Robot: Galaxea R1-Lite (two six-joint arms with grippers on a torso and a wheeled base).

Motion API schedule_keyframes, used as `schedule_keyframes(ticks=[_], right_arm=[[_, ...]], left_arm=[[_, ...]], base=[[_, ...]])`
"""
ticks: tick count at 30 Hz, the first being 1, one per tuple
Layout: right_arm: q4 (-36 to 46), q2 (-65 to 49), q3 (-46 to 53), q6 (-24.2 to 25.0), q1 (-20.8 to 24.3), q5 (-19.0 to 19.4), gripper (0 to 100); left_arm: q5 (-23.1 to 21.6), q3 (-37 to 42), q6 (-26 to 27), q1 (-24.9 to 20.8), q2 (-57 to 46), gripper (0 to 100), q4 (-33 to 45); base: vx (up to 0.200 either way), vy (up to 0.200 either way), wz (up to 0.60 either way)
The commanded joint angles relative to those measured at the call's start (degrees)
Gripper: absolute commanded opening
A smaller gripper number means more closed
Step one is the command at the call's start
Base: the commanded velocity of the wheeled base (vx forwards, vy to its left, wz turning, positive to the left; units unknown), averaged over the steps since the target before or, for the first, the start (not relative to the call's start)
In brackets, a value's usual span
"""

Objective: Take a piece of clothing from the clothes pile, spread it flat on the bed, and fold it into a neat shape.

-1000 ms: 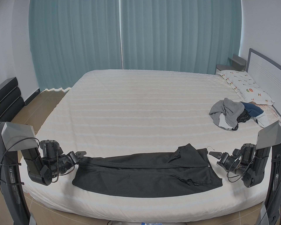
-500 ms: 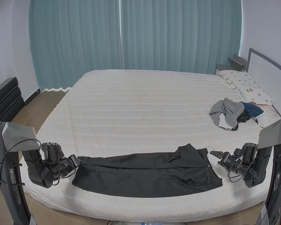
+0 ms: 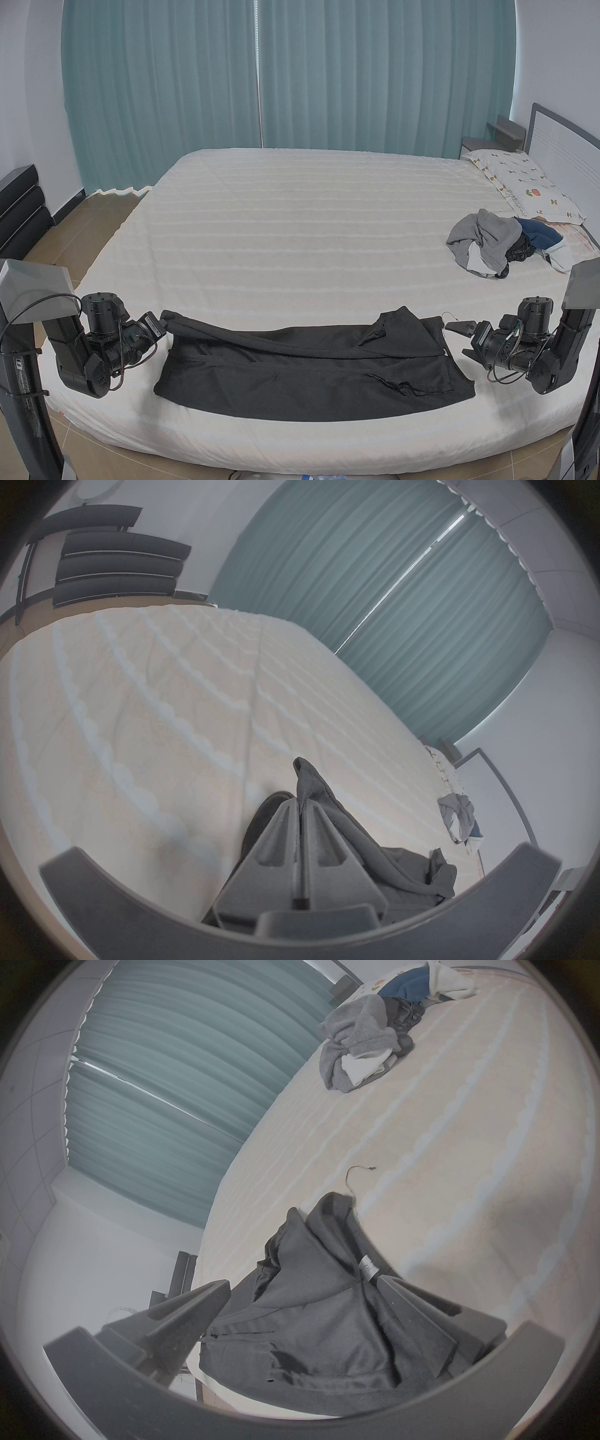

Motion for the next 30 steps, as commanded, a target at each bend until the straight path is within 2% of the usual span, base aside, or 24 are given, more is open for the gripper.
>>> schedule_keyframes(ticks=[1,3,7,10,16,17,20,21,23,30], right_arm=[[1.7,-1.3,-0.1,0.5,2.2,-0.1,100],[3.3,-1.3,-0.3,0.6,3.2,-0.6,100],[7.6,-1.1,-2.6,1.7,4.9,-4.2,100],[9.0,-1.3,-3.5,3.4,4.9,-4.5,100],[9.0,-0.9,-3.4,3.6,4.9,-4.6,100],[9.0,-0.9,-3.4,3.6,4.9,-4.6,100],[9.0,-0.9,-3.4,3.6,4.9,-4.6,100],[9.0,-0.8,-3.4,3.6,4.8,-4.5,100],[9.0,-0.8,-3.4,3.6,4.7,-4.5,100],[9.0,-1.1,-3.5,3.6,4.9,-4.5,100]], left_arm=[[-0.2,0.7,-0.3,0.1,0.7,0,-2.3],[-0.2,0.7,-0.3,0.1,1.1,0,-3.1],[-0.3,0.9,-0.4,0.5,1.7,0,-3.4],[-1.0,1.8,0.4,0.9,1.8,0,-3.2],[-1.6,2.7,0.7,0.7,1.9,0,-3.0],[-1.6,3.1,1.3,0.7,2.0,100,-3.0],[-1.6,4.0,2.7,0.7,2.0,100,-3.0],[-2.6,6.0,5.9,0.7,2.0,100,-3.5],[-4.0,7.2,8.0,0.9,1.8,100,-3.6],[-4.7,3.7,6.0,0.8,2.0,100,-5.0]], base=[[0.0,0.0,0.0],[0.0,0.0,0.0],[0.0,0.0,0.0],[0.0,0.0,0.0],[0.0,0.0,0.0],[0.0,0.0,0.0],[0.0,0.0,0.0],[0.0,0.0,0.0],[0.0,0.0,0.0],[0.0,0.0,0.0]])
